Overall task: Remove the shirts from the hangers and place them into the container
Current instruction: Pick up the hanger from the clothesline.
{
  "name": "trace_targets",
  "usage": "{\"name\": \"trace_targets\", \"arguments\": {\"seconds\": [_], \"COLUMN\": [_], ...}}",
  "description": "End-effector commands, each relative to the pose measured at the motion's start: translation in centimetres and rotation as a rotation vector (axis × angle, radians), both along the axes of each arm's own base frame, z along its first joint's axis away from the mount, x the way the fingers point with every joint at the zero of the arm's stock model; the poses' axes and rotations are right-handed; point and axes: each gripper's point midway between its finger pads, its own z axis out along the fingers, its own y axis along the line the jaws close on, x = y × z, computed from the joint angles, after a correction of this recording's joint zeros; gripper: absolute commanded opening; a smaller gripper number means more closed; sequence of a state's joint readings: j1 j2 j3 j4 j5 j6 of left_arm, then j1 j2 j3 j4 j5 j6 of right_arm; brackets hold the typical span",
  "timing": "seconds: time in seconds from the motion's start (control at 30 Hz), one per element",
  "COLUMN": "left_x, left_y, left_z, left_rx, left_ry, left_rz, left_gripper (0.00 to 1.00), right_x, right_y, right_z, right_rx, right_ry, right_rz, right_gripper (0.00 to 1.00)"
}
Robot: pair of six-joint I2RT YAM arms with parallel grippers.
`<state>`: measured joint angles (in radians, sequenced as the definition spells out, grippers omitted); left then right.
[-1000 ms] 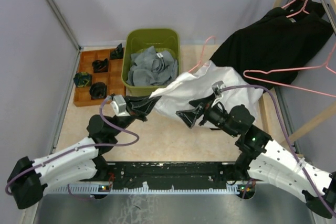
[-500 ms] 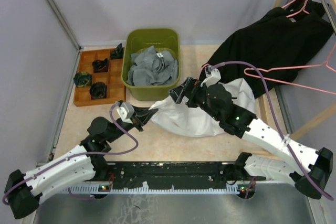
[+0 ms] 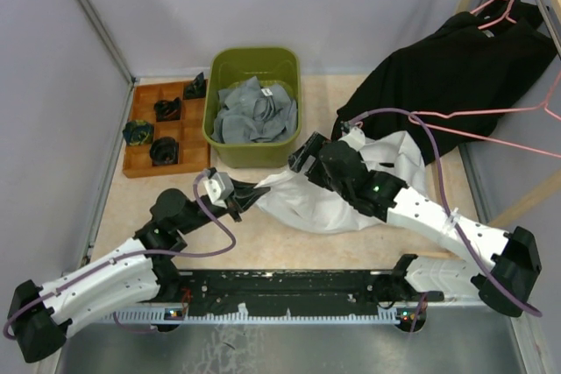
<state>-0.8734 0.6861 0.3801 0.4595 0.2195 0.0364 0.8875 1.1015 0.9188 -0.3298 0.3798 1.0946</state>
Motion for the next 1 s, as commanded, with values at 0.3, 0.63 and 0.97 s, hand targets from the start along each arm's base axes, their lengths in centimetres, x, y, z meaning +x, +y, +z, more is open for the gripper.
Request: {"name": "trace_targets", "arguments": {"seconds": [0.3, 0.63, 0.97], "left_x": [-2.5, -4.5, 1.9], "left_y": [-1.2, 0.5, 6.5], "left_z": [2.0, 4.8, 3.9], "left_rx": [0.006, 0.019, 0.024], "left_ry": [0.02, 0.114, 0.29], "left_rz": [-0.151, -0.173, 0.354], "left_gripper": [0.33, 0.95, 1.0], "right_x": [-0.2, -3.3, -11.6], "right_y": [0.7, 1.4, 5.0], "right_z": [4.8, 5.5, 8.9], "right_rx": [0.086, 0.02, -0.01], "right_ry": [-0.154, -0.174, -0.453], "right_rz": [0.068, 0.292, 0.981], "right_gripper": [0.04, 0.0, 0.0]}}
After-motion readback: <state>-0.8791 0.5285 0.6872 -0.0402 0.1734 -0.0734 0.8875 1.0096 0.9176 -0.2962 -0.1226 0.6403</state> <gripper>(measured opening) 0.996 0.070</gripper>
